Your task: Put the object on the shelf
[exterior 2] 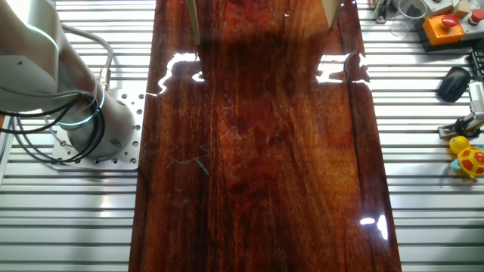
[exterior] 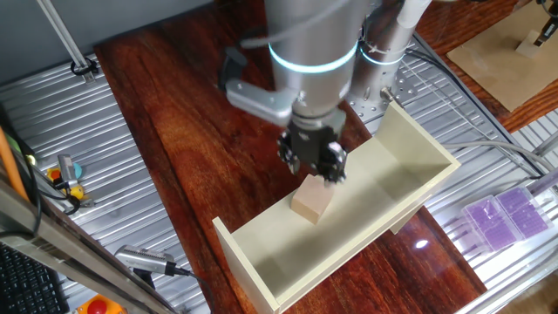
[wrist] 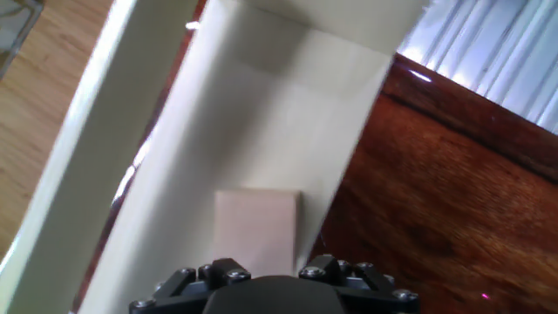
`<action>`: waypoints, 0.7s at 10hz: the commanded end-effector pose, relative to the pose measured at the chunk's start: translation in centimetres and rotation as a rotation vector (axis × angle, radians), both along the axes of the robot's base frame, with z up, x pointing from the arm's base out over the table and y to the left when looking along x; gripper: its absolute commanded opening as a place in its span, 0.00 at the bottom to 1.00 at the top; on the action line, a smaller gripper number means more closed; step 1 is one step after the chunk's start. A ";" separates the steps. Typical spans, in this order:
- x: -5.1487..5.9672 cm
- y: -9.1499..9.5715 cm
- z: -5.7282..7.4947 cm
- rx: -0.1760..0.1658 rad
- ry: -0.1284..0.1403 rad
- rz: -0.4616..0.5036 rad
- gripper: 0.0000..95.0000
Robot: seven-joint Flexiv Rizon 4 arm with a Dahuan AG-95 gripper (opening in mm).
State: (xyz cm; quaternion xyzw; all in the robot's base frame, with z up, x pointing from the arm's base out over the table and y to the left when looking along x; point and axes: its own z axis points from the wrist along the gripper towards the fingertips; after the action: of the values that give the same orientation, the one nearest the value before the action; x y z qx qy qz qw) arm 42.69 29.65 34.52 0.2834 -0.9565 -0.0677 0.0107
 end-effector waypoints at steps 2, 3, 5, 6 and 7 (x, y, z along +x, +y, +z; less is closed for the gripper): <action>0.0 -2.6 0.2 0.009 -0.007 0.051 0.00; 0.1 -2.4 0.1 0.007 -0.008 0.051 0.00; 0.1 -2.4 0.1 -0.001 -0.006 0.008 0.00; 0.1 -2.4 0.1 -0.020 -0.007 -0.013 0.00; 0.1 -2.4 0.1 -0.026 -0.011 -0.022 0.00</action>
State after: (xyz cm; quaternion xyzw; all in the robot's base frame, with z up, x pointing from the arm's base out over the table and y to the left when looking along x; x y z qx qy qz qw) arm 42.88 27.35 34.64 0.2782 -0.9588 -0.0568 0.0099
